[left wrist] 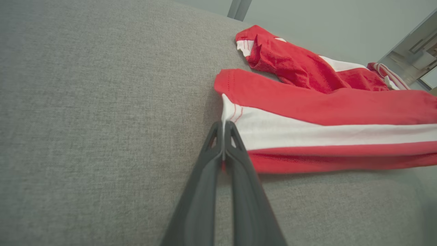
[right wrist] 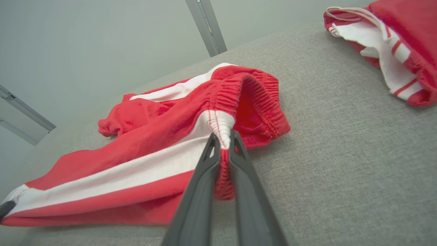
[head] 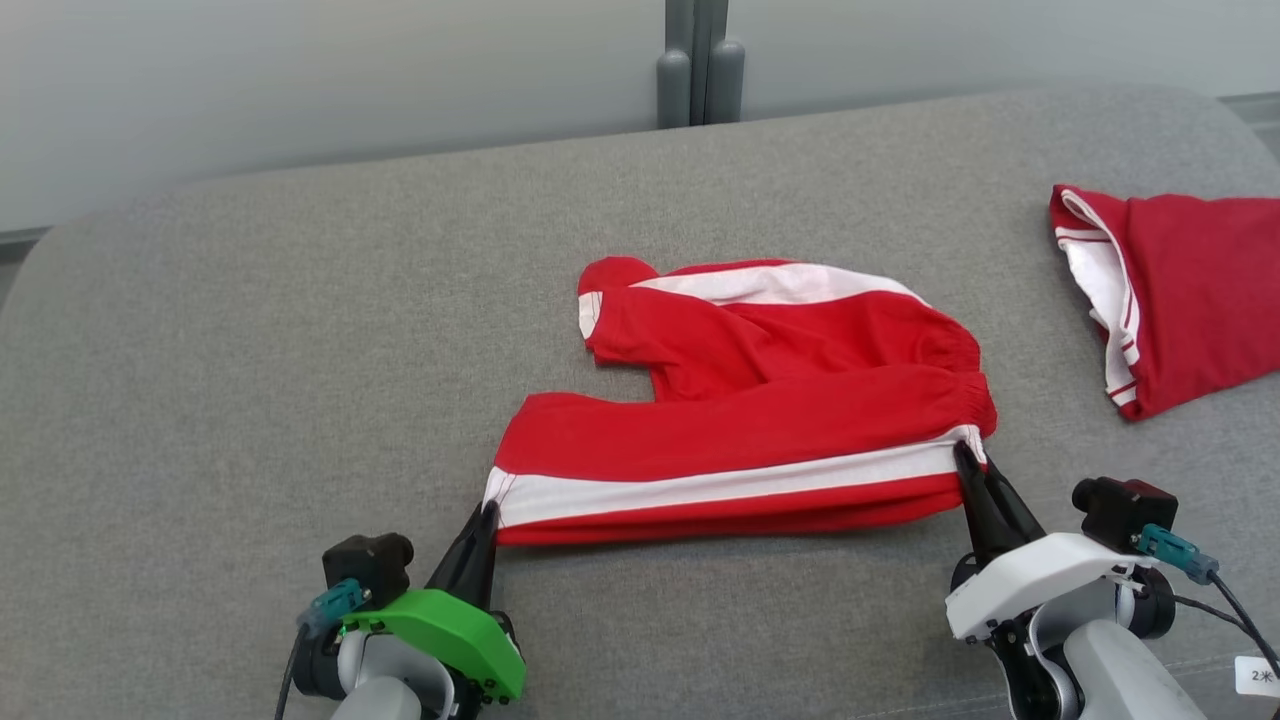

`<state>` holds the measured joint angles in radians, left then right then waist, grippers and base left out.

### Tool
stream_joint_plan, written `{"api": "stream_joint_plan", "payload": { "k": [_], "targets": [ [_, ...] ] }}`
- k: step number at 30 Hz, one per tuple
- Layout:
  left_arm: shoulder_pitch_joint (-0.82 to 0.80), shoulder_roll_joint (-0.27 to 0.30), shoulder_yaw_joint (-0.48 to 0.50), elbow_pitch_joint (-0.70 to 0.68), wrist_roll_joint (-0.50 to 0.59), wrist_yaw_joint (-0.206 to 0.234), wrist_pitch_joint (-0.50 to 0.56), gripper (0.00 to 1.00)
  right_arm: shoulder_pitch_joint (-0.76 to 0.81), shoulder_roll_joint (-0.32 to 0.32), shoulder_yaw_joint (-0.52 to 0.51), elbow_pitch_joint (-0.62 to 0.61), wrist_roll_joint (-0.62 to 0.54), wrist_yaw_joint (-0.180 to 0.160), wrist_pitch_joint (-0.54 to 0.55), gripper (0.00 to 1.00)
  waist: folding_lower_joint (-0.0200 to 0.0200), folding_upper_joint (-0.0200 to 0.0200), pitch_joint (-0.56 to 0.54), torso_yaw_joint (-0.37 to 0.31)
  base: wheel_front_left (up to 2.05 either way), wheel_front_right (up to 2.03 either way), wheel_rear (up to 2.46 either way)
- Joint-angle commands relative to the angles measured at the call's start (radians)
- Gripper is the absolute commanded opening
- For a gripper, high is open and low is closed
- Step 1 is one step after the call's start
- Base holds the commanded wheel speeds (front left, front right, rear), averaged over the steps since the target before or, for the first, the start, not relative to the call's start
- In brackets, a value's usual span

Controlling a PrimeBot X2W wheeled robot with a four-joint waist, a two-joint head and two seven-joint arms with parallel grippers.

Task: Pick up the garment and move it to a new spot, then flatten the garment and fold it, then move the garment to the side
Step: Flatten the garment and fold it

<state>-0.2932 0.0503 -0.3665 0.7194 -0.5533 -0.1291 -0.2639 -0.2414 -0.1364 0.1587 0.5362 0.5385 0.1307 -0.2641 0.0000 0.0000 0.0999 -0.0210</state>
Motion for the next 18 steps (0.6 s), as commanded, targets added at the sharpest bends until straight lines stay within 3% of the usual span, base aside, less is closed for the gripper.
{"api": "stream_joint_plan", "payload": {
  "k": [1, 5, 9, 14, 18],
  "targets": [
    [0.017, 0.009, 0.007, -0.003, 0.002, -0.001, 0.0, 0.0, 0.018, -0.005, -0.001, -0.008, -0.007, 0.0, 0.0, 0.0, 0.0, 0.0, -0.088, -0.007, 0.0, 0.0, 0.0],
    [0.026, 0.028, 0.036, -0.049, 0.007, -0.001, 0.0, 0.0, 0.037, -0.009, 0.003, -0.047, -0.005, 0.0, 0.0, 0.0, 0.0, 0.0, -0.119, 0.001, 0.0, 0.0, 0.0],
    [-0.065, 0.078, 0.035, -0.107, 0.042, 0.0, 0.0, 0.0, -0.034, -0.035, 0.019, -0.074, 0.008, -0.001, 0.0, 0.0, 0.0, 0.0, -0.105, 0.022, 0.0, 0.0, 0.0],
    [-0.362, 0.184, -0.018, -0.11, 0.09, 0.001, 0.0, 0.0, -0.331, -0.134, 0.105, -0.044, -0.016, -0.001, 0.0, 0.0, 0.0, 0.0, -0.013, 0.037, 0.0, 0.0, 0.0],
    [-0.585, 0.233, -0.062, -0.02, 0.108, 0.001, 0.001, 0.0, -0.588, -0.178, 0.154, 0.072, -0.031, -0.002, 0.0, 0.0, 0.0, 0.0, 0.053, 0.049, 0.0, 0.0, 0.0]
  ]
}}
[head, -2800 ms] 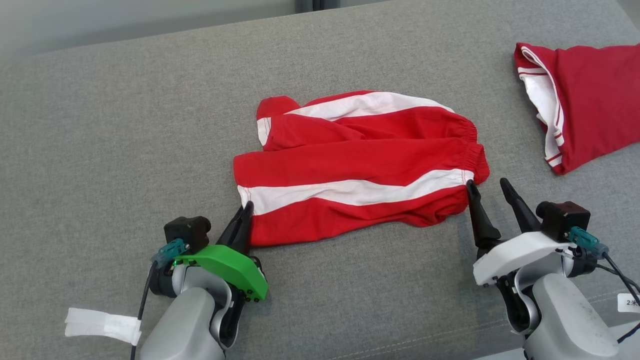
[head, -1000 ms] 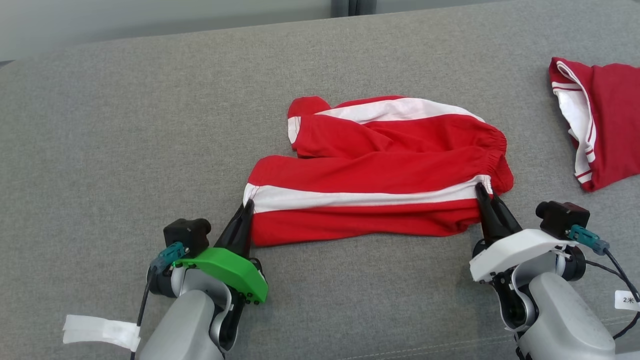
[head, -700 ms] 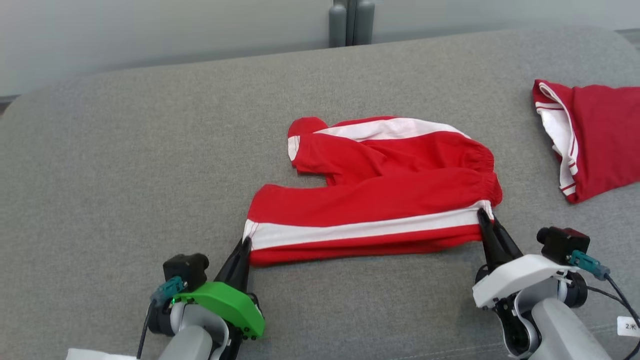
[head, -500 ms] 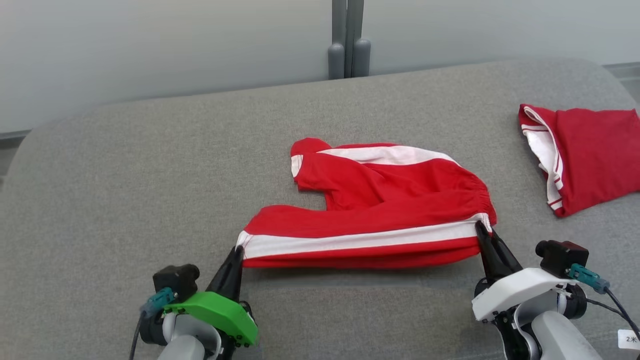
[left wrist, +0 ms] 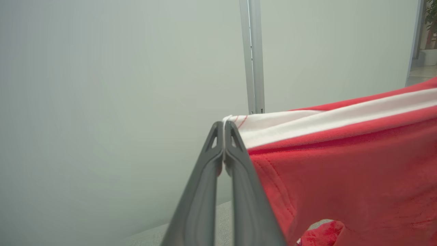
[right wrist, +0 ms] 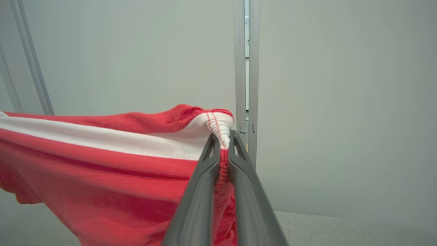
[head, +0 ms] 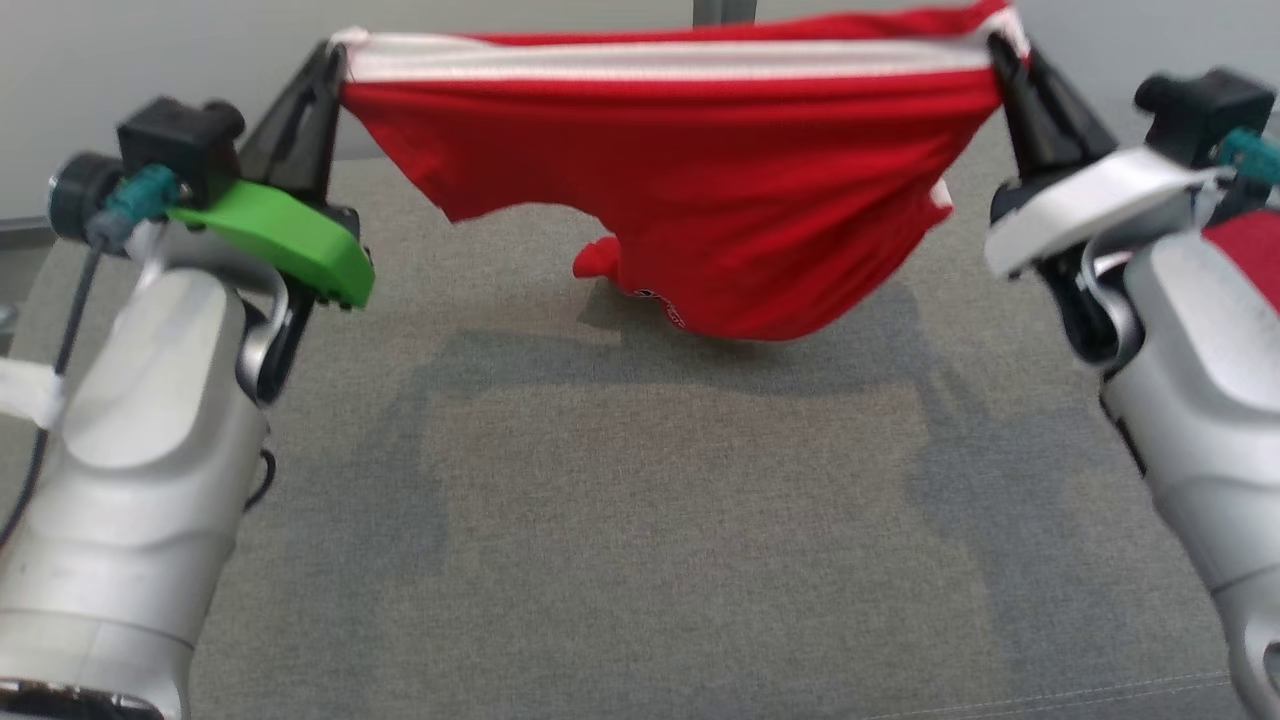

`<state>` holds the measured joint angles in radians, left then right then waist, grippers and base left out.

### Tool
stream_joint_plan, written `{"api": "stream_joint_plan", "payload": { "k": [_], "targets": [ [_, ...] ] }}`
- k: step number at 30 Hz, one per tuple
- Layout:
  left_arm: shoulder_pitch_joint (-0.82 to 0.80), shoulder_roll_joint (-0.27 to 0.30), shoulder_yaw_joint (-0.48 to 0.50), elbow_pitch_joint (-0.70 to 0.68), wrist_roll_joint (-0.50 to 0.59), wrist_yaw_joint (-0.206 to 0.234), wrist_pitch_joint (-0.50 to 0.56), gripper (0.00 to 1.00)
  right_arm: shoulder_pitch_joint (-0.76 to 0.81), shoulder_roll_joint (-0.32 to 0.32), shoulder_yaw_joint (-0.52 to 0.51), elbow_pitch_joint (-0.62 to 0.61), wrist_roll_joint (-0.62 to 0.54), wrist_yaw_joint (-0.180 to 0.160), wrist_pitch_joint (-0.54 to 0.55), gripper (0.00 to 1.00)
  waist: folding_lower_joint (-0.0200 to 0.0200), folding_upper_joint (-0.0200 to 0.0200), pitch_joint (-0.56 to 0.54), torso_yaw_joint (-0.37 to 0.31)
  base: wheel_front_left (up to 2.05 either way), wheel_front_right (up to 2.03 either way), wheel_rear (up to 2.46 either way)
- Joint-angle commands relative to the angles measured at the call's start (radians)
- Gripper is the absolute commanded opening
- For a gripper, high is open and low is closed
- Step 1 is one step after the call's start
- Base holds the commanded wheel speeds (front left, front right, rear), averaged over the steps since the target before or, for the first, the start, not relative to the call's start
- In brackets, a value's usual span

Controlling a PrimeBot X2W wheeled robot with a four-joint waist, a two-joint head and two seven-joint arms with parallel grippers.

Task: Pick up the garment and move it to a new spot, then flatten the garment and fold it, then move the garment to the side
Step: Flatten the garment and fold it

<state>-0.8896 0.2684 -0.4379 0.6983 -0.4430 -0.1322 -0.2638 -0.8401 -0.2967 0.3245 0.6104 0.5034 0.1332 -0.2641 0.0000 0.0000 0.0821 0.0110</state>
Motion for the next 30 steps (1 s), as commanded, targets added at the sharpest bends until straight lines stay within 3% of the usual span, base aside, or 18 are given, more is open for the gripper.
{"api": "stream_joint_plan", "payload": {
  "k": [1, 6, 13, 20, 24, 30],
  "targets": [
    [-0.049, 0.021, -0.001, 0.025, 0.009, 0.004, 0.001, 0.0, -0.05, -0.027, -0.001, 0.031, -0.012, -0.005, 0.0, 0.0, 0.0, 0.0, 0.085, 0.021, 0.0, 0.0, 0.0],
    [-0.29, 0.018, -0.029, 0.146, 0.07, 0.022, 0.001, 0.0, -0.319, -0.045, 0.043, 0.16, -0.094, -0.005, 0.0, 0.0, 0.0, 0.0, 0.163, 0.055, 0.0, 0.0, 0.0],
    [-0.511, 0.002, -0.053, 0.123, 0.201, 0.096, 0.001, 0.0, -0.557, -0.043, -0.109, 0.15, -0.203, -0.005, 0.0, 0.0, 0.0, 0.0, 0.267, 0.11, 0.0, 0.0, 0.0],
    [-0.54, 0.029, -0.019, -0.02, 0.278, 0.132, 0.001, 0.0, -0.55, -0.013, -0.211, 0.113, -0.276, -0.005, 0.0, 0.0, 0.0, 0.0, 0.359, 0.137, 0.0, 0.0, 0.0],
    [-0.475, 0.018, 0.015, -0.075, 0.27, 0.123, 0.001, 0.0, -0.493, -0.014, -0.187, 0.109, -0.269, -0.005, 0.0, 0.0, 0.0, 0.0, 0.426, 0.137, 0.0, 0.0, 0.0],
    [-0.293, -0.046, 0.067, -0.106, 0.236, 0.082, 0.001, 0.0, -0.337, -0.024, -0.09, 0.093, -0.17, -0.004, 0.0, 0.0, 0.0, 0.0, 0.467, 0.113, 0.0, 0.0, 0.0]
  ]
}}
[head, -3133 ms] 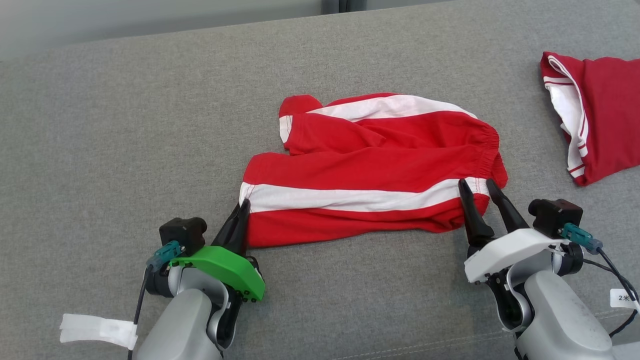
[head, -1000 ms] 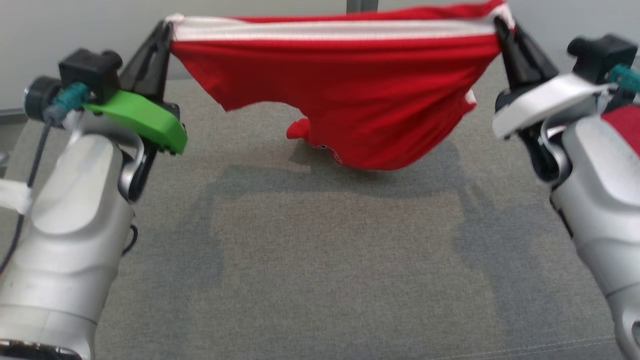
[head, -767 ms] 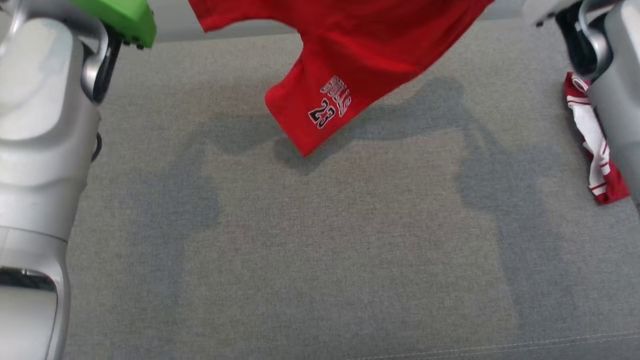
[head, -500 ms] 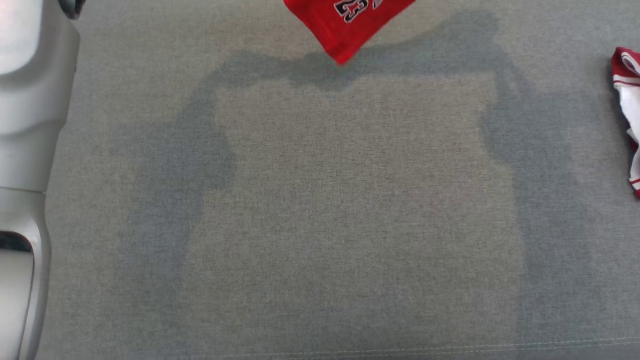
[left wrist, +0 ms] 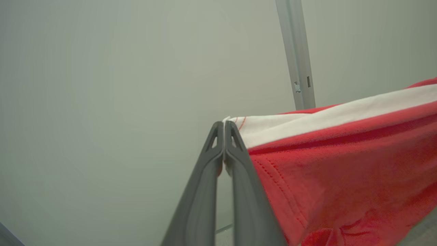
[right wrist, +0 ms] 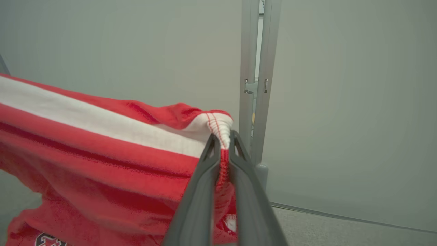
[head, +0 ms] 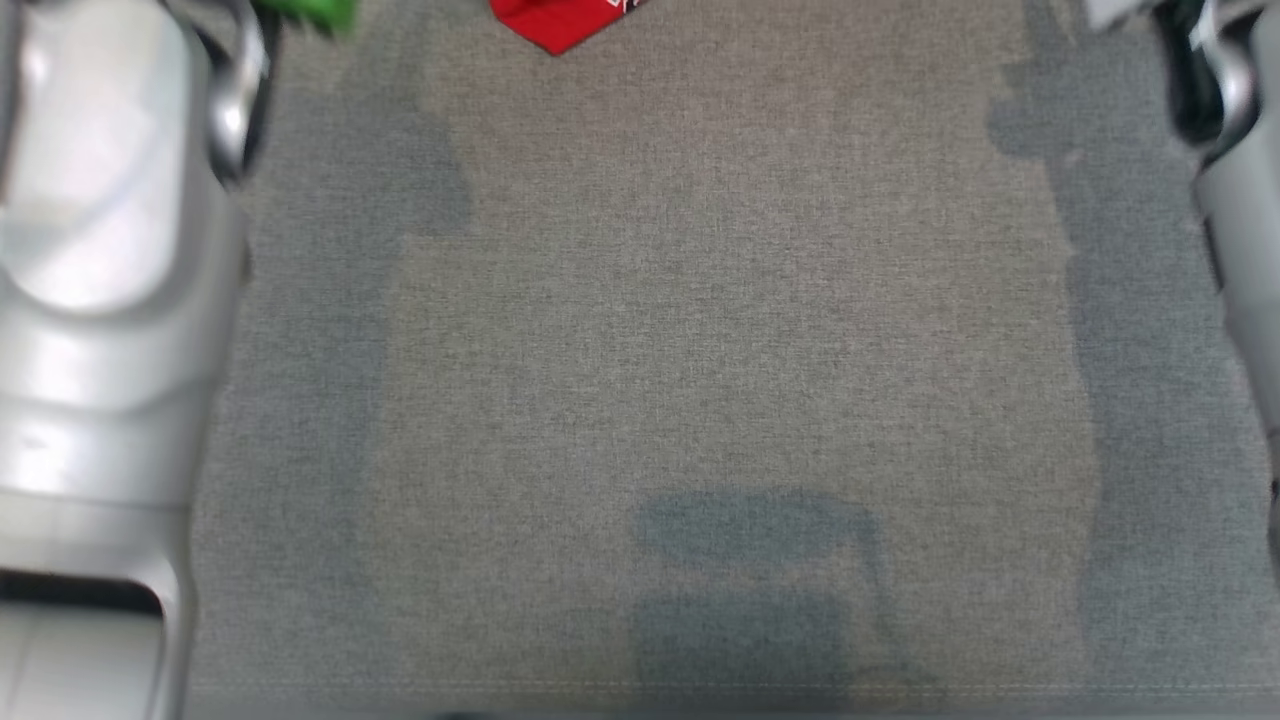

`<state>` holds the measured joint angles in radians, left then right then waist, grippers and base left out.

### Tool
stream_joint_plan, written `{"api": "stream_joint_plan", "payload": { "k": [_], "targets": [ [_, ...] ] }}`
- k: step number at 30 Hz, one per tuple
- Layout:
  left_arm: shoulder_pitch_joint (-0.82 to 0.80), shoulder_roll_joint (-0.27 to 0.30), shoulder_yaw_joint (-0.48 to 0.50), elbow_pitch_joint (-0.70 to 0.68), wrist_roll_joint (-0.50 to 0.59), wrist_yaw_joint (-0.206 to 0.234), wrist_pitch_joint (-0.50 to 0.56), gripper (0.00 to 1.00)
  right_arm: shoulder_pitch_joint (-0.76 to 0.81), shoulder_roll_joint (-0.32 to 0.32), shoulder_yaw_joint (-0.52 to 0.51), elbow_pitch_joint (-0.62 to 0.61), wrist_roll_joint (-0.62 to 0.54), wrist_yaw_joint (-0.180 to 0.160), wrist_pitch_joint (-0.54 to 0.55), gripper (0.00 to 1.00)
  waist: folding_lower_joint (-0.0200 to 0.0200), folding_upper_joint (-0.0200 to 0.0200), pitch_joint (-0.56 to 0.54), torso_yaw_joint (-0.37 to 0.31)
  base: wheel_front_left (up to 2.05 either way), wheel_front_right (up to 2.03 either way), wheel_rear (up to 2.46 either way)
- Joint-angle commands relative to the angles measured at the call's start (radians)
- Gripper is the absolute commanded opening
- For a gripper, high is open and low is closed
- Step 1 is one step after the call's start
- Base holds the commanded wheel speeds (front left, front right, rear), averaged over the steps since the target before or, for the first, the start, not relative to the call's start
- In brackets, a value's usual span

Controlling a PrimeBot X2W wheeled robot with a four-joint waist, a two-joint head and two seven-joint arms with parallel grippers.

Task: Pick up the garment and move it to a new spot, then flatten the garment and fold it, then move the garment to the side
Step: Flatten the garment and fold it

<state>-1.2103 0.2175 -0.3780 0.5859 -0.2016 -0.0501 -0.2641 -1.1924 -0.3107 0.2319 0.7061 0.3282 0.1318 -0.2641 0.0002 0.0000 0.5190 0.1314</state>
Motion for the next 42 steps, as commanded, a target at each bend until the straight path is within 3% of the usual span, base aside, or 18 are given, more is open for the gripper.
{"api": "stream_joint_plan", "payload": {
  "k": [1, 13, 24, 32, 37, 42],
  "targets": [
    [0.06, -0.002, 0.011, 0.011, -0.004, -0.01, 0.001, 0.0, 0.047, -0.009, 0.02, -0.006, 0.04, -0.002, 0.0, 0.0, -0.0002, 0.0, 0.026, -0.014, 0.0, 0.0, 0.0],
    [0.555, -0.105, 0.124, 0.04, -0.032, -0.066, 0.001, 0.0, 0.472, -0.049, 0.151, -0.097, 0.288, -0.002, 0.0, 0.0, -0.0002, 0.0, -0.136, -0.067, 0.0, 0.0, 0.0],
    [0.897, -0.143, 0.208, 0.054, -0.039, -0.076, 0.001, 0.0, 0.818, -0.037, 0.107, -0.107, 0.293, -0.004, 0.0, 0.0, -0.0002, 0.0, -0.362, -0.058, 0.0, 0.0, 0.0],
    [1.089, -0.152, 0.179, 0.067, -0.054, -0.076, 0.001, 0.0, 1.023, 0.006, 0.066, -0.088, 0.295, -0.005, 0.0, 0.0, -0.0002, 0.0, -0.507, -0.047, 0.0, 0.0, 0.0],
    [1.158, -0.144, 0.125, 0.083, -0.041, -0.077, 0.001, 0.0, 1.093, 0.011, 0.114, -0.076, 0.357, -0.003, 0.0, 0.0, -0.0002, 0.0, -0.548, -0.047, 0.0, 0.0, 0.0],
    [1.217, -0.135, 0.12, 0.093, -0.06, -0.077, 0.001, 0.0, 1.153, -0.027, 0.232, -0.063, 0.434, -0.003, 0.0, 0.0, -0.0002, 0.0, -0.583, -0.046, 0.0, 0.0, 0.0]
  ]
}}
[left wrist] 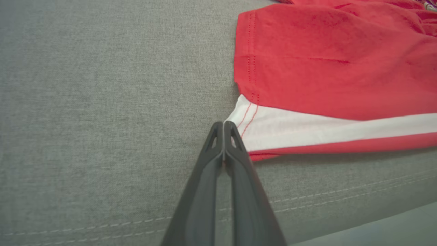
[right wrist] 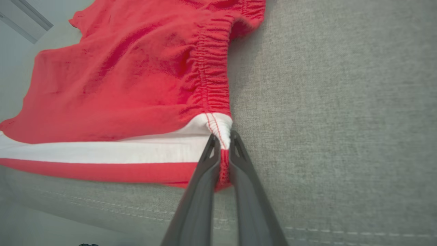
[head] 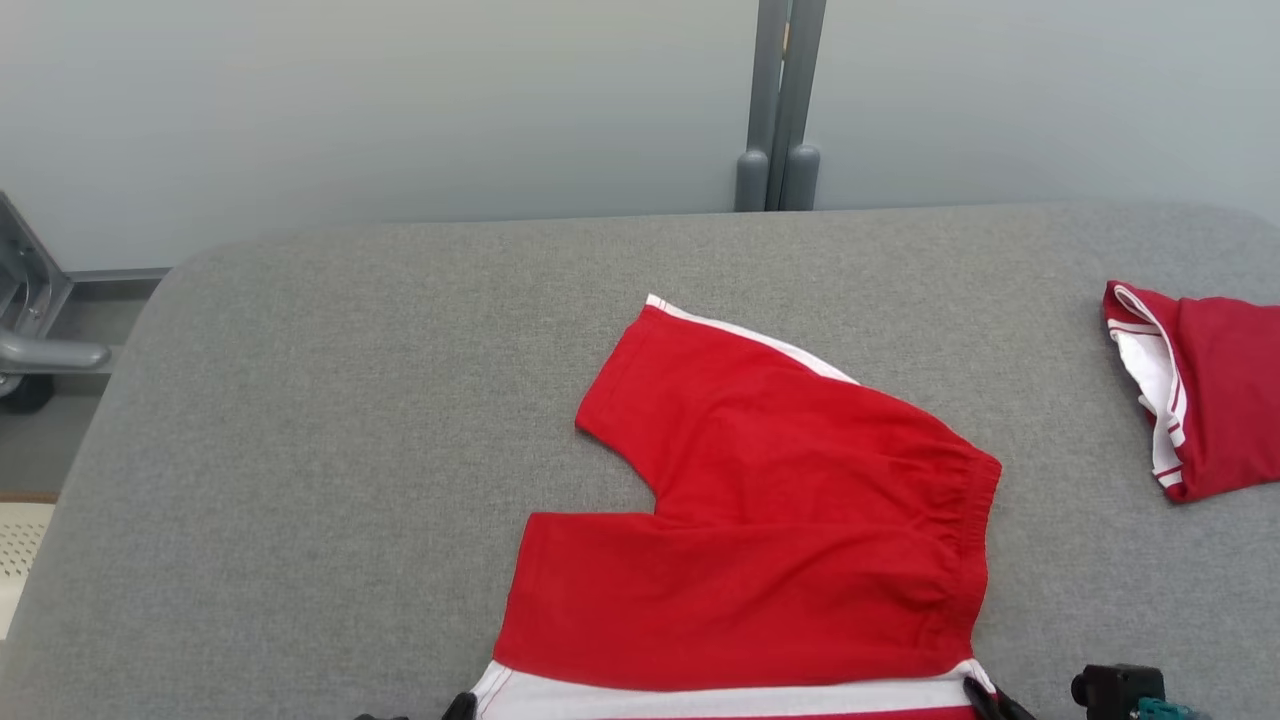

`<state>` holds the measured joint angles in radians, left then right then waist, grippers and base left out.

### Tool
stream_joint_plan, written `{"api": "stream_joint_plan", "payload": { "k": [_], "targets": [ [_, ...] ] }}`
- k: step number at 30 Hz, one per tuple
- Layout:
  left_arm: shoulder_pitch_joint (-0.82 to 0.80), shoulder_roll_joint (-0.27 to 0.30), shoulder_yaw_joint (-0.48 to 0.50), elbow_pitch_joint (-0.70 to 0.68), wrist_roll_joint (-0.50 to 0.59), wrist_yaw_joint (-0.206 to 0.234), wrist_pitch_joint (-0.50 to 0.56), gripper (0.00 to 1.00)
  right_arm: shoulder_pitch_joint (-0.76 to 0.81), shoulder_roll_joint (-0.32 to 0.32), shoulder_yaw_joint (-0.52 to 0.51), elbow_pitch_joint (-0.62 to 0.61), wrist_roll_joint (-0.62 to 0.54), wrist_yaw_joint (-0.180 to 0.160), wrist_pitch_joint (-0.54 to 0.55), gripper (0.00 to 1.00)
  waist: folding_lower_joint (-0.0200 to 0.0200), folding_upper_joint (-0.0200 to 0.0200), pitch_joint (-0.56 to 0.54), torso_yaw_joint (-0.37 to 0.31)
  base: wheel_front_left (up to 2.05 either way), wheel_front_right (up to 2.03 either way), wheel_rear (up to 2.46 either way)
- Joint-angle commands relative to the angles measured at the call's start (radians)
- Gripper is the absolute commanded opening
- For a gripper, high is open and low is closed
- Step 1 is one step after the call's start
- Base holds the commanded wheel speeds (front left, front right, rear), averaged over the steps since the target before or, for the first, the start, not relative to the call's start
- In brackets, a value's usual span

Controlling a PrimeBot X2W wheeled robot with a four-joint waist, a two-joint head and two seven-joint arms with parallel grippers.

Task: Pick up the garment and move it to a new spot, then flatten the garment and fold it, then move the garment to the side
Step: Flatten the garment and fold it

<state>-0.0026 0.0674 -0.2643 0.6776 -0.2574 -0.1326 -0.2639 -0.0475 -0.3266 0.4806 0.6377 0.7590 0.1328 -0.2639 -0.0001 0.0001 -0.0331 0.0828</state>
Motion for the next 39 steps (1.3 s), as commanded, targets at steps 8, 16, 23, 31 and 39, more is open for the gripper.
{"api": "stream_joint_plan", "payload": {
  "k": [8, 16, 23, 31, 39],
  "targets": [
    [0.039, 0.014, 0.082, -0.073, -0.002, 0.005, 0.0, 0.0, 0.017, -0.061, 0.085, -0.01, 0.086, -0.004, 0.0, 0.0, 0.0001, -0.0001, -0.026, -0.001, 0.0, 0.0, 0.0],
    [-0.209, 0.027, 0.065, -0.123, 0.011, 0.005, -0.002, 0.0, -0.118, -0.047, 0.017, -0.066, 0.174, -0.004, 0.0, 0.0, 0.0001, -0.0001, 0.06, -0.041, 0.0, 0.0, 0.0],
    [-0.489, 0.028, 0.01, 0.004, 0.025, 0.004, -0.001, 0.0, -0.31, -0.001, 0.015, -0.037, 0.194, -0.003, 0.0, 0.0, 0.0001, -0.0001, 0.185, -0.108, 0.0, 0.0, 0.0],
    [-0.69, 0.012, -0.013, 0.127, 0.059, 0.005, -0.001, 0.0, -0.434, 0.034, -0.006, 0.01, 0.19, -0.003, 0.0, 0.0, 0.0001, -0.0001, 0.308, -0.182, 0.0, 0.0, 0.0],
    [-0.776, 0.013, 0.003, 0.188, 0.096, 0.042, -0.001, 0.0, -0.444, 0.062, -0.054, -0.002, 0.197, -0.003, 0.0, 0.0, 0.0001, -0.0001, 0.369, -0.246, 0.0, 0.0, 0.0]
  ]
}}
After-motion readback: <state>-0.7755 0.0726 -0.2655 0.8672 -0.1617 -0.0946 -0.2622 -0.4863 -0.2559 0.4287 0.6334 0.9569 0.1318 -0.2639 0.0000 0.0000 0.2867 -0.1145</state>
